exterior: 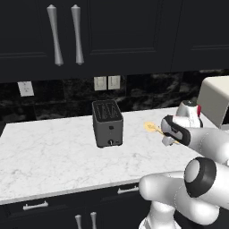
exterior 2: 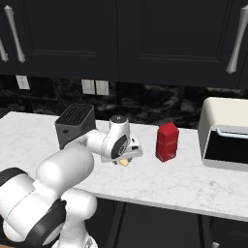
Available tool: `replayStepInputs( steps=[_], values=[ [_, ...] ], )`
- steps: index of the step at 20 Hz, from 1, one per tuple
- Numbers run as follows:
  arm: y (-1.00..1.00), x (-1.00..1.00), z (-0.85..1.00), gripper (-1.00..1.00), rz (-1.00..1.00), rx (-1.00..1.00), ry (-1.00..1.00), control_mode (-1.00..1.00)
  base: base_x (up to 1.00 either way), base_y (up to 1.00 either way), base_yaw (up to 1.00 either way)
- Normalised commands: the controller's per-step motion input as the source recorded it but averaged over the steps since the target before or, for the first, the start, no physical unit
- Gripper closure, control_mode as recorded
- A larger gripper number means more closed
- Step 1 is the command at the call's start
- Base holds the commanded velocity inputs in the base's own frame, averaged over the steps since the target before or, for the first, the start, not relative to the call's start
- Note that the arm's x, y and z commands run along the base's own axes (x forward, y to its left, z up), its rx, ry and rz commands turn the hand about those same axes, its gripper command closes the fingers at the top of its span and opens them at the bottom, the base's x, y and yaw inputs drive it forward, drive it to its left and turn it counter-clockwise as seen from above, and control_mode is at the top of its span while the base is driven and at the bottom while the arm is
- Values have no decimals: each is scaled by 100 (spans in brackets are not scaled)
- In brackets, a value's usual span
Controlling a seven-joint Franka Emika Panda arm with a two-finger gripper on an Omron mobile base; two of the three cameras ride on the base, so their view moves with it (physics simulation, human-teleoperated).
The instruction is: Pick the pizza cutter from the drawer and place it on the counter.
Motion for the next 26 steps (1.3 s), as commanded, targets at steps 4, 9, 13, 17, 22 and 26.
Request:
replayStepInputs(
  steps=[4, 9, 13, 17, 22, 26],
  values=[
    [0, 4, -31, 100, -2, 1, 1, -100, 0, 0, 0],
    [0, 0, -26, 100, -2, 1, 0, -100, 0, 0, 0],
    [0, 0, -20, 100, -2, 0, -1, -100, 0, 0, 0],
    [0, 0, -21, 100, -1, 0, -1, -100, 0, 0, 0],
    [0, 0, -12, 100, -1, 0, 0, -100, 0, 0, 0],
    [0, 0, -2, -100, -2, 0, -1, -100, 0, 0, 0]
  ],
)
